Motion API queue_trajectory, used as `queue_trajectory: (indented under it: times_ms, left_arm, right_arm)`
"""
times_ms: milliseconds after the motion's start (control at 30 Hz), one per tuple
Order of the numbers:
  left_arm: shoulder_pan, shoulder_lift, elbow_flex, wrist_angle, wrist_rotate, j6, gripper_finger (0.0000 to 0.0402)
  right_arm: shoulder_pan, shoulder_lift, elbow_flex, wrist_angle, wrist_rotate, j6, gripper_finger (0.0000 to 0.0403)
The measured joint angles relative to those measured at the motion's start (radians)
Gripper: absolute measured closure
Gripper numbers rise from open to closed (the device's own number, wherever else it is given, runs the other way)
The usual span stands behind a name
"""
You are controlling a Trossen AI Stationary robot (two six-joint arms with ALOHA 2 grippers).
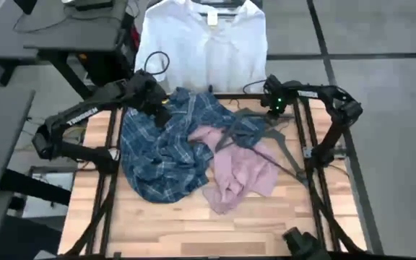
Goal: Hang clothes
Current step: Hang the blue long sleeve on the hanger rack
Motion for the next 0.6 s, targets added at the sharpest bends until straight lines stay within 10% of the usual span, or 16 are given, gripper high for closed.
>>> queue_trajectory:
  times_ms: [600]
  left_arm:
    - [-0.011,0.0,0.0,0.007,0.001,-0.011,0.0228]
  right_arm:
    - [0.095,-0.369,0.001,-0.003,-0.108,0.059,0.0398]
